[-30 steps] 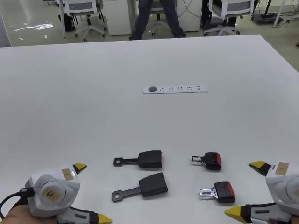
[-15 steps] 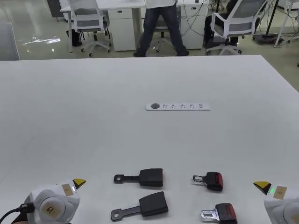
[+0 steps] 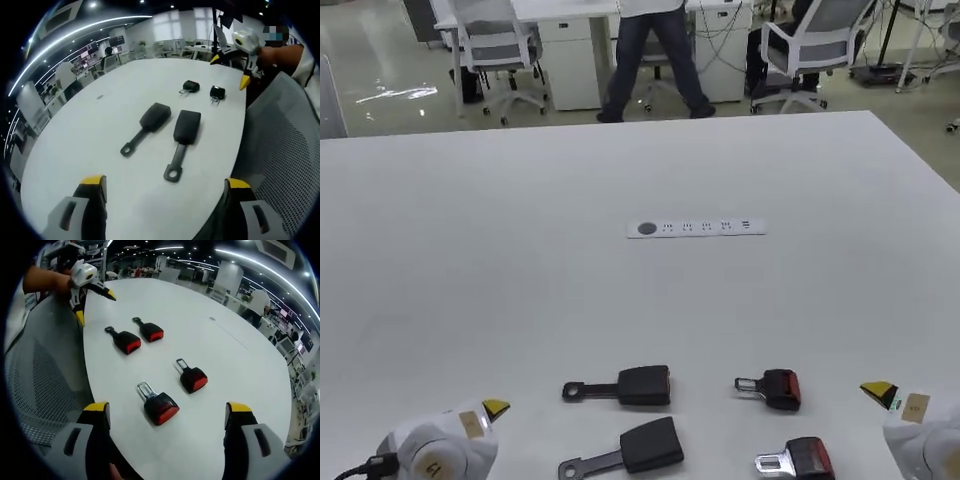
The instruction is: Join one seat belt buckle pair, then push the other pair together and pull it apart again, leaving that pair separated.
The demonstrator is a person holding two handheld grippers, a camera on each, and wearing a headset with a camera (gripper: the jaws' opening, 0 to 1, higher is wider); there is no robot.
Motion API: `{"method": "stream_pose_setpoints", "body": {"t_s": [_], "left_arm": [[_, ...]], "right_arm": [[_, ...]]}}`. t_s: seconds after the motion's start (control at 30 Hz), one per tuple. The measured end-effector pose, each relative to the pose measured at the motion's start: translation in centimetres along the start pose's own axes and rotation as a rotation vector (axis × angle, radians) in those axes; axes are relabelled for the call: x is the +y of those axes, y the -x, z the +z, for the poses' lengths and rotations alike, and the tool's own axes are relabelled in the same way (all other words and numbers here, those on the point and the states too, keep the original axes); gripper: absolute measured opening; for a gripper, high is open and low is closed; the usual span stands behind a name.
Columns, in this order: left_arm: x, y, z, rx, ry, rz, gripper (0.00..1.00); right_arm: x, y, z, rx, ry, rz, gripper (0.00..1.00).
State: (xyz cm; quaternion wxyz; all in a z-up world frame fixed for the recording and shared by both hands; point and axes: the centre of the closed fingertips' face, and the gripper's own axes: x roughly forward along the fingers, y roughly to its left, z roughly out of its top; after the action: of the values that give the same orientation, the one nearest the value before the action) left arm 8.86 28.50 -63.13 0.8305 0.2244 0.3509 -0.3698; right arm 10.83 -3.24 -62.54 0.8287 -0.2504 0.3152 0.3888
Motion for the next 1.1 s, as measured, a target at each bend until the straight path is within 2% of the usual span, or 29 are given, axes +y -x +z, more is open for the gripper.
{"method": "stream_pose_setpoints", "body": {"t_s": [0.17, 0.27, 0.37, 0.47, 0.6, 0.7, 0.77, 0.87, 0.97, 1.03, 1.1], "left_arm": [[-0.5, -1.2, 1.3, 0.0, -0.002, -0.015, 0.97], [-0.4, -1.6, 1.7, 0.003, -0.005, -0.027, 0.96], [-0.3, -2.1, 2.7, 0.014, 0.001, -0.026, 0.96], [-0.2, -2.6, 2.6, 0.026, -0.02, -0.044, 0.91], [-0.2, -3.5, 3.2, 0.013, -0.021, -0.065, 0.89], [-0.3, -4.3, 3.5, 0.019, -0.011, -0.064, 0.89], [-0.2, -4.8, 3.3, 0.044, 0.0, -0.073, 0.86], [-0.1, -5.8, 3.3, 0.042, 0.001, -0.089, 0.83], [-0.4, -6.1, 4.0, 0.033, -0.006, -0.109, 0.82], [-0.8, -6.6, 4.5, 0.022, -0.028, -0.132, 0.8], [-0.9, -7.2, 4.4, 0.029, -0.044, -0.147, 0.76]], "right_arm": [[-0.2, 0.2, -0.4, 0.013, 0.016, 0.003, 0.95], [-0.5, 0.0, -0.8, 0.033, 0.03, 0.014, 0.94], [-0.6, -0.1, -0.9, 0.044, 0.051, 0.021, 0.93], [-0.5, -0.3, -0.9, 0.06, 0.081, 0.037, 0.9], [-0.4, -0.6, -0.8, 0.067, 0.109, 0.058, 0.86], [0.0, -1.0, -0.6, 0.07, 0.166, 0.097, 0.81], [0.2, -1.4, -0.5, 0.067, 0.177, 0.113, 0.8], [0.5, -1.9, -0.3, 0.073, 0.198, 0.144, 0.77], [0.7, -2.4, -0.4, 0.086, 0.22, 0.173, 0.75], [0.7, -3.2, -0.7, 0.098, 0.227, 0.196, 0.73], [0.8, -3.7, -0.9, 0.105, 0.239, 0.222, 0.7]]}}
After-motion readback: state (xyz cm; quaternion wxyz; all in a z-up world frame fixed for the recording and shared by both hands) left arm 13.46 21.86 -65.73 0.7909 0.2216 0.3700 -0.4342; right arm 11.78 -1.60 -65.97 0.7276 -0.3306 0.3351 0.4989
